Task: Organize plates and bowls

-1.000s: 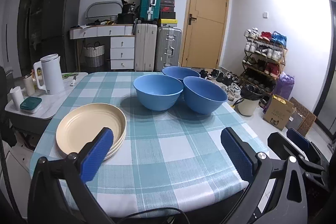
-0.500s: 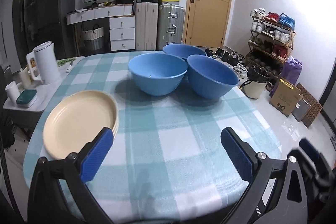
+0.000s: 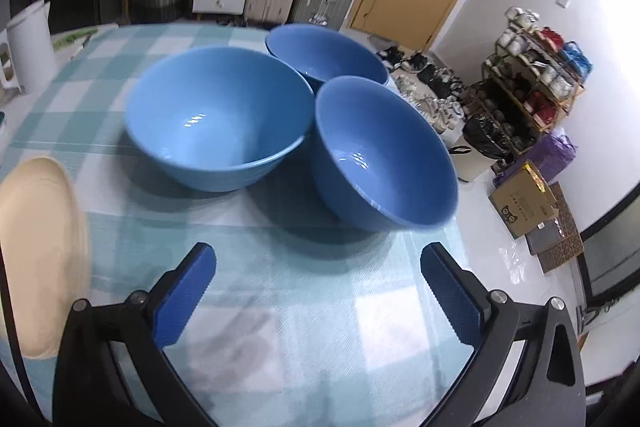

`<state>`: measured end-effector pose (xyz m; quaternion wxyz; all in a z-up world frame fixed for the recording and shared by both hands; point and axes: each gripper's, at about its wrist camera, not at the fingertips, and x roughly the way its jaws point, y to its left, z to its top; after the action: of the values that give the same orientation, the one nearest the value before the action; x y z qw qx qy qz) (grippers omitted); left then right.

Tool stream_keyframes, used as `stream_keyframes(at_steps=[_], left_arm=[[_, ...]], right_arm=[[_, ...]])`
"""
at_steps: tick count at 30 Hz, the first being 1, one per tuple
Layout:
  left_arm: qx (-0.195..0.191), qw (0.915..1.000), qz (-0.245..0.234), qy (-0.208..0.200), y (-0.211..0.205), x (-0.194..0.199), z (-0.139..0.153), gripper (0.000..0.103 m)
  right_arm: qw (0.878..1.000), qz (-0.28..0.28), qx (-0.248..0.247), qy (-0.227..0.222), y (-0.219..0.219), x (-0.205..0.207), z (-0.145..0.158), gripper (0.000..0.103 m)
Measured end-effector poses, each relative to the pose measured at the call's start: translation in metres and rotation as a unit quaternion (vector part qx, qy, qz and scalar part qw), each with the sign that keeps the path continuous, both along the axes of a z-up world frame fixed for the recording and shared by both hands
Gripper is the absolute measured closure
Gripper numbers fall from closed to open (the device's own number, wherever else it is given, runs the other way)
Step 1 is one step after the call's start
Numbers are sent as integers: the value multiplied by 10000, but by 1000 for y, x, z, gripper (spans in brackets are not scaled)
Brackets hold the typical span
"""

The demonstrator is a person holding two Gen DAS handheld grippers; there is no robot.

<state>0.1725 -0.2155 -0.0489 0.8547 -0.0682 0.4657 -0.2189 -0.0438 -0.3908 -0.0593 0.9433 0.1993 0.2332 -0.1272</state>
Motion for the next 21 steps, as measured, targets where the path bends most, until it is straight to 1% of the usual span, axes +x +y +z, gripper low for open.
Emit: stream_keyframes(at_steps=[2, 4, 6, 8, 10, 13, 17, 19, 21], left_arm=[[-6, 9997, 76, 217, -14, 13, -6, 0], [-49, 9993, 180, 337, -21, 22, -11, 0], [-15, 9982, 365, 474, -29, 31, -18, 0], [-50, 9972, 447, 593, -34, 40, -23, 0], [-3, 9966, 522, 631, -37, 43, -25, 1], [56, 9966, 595, 566, -40, 47, -26, 1], [0, 9967, 572, 569, -41, 50, -29, 2], [-100, 9965, 586, 584, -41, 54, -30, 4], [-272, 9960, 565, 630, -39, 55, -32, 14]], right_arm=[[9999, 10, -103, 40, -12, 11, 6, 0], [9998, 32, -167, 75, -24, 24, 13, 0], [9997, 105, -158, 137, -38, 41, 20, 0], [9994, 210, -161, 238, -52, 63, 26, 0], [9987, 333, -177, 354, -61, 82, 29, 0], [9964, 606, -184, 565, -76, 121, 32, 0], [9921, 778, 218, 957, -102, 176, 20, 0], [9860, 838, 490, 1353, -114, 208, 9, 1], [9785, 1021, 664, 1664, -120, 233, -4, 2]])
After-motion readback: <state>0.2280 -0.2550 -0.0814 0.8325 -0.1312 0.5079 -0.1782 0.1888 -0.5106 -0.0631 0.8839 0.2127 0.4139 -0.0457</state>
